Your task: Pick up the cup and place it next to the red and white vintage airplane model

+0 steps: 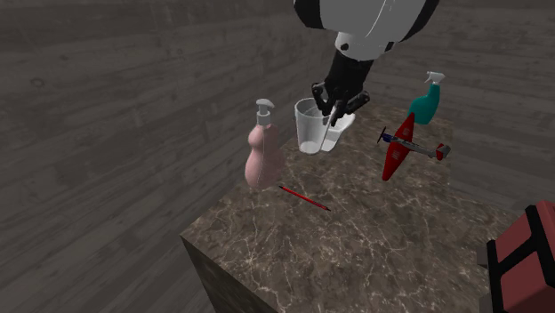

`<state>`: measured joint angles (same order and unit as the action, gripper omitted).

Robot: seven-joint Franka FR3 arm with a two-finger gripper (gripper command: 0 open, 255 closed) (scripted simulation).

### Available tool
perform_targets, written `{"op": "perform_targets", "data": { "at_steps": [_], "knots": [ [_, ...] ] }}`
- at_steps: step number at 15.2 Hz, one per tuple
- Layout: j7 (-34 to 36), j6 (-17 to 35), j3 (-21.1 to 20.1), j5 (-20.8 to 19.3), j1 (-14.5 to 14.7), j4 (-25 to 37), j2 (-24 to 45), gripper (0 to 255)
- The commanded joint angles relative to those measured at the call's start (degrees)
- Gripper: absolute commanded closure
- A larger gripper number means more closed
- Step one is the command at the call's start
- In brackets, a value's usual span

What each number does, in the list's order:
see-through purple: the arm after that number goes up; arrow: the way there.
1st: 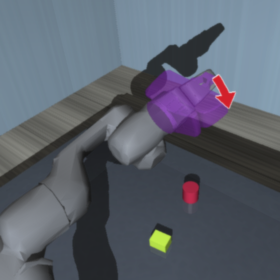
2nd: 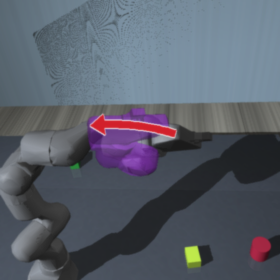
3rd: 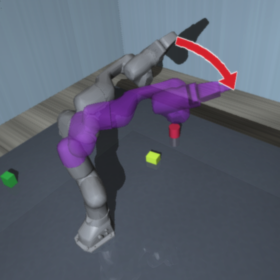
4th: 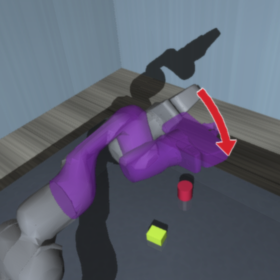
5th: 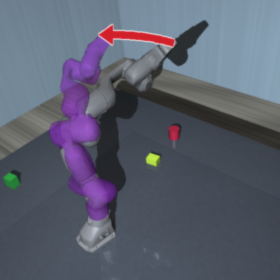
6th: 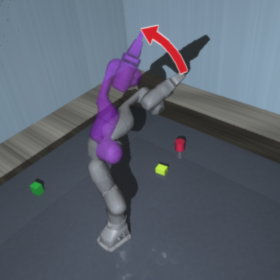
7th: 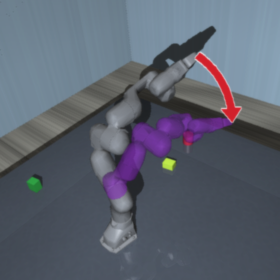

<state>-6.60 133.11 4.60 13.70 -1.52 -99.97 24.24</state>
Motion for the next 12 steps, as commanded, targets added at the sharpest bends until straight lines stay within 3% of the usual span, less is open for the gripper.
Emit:
{"op": "perform_targets", "data": {
  "at_steps": [1, 7, 12],
  "knots": [
    [-1.91, -1.73, 0.27, 0.50, -1.70, 4.17, 2.77, 255],
    [-6.42, -7.85, 0.74, 1.59, -6.96, 19.62, 13.00, 255],
    [-8.58, -15.71, 0.78, 1.90, -11.55, 38.66, 24.70, 255]
  ]
}}
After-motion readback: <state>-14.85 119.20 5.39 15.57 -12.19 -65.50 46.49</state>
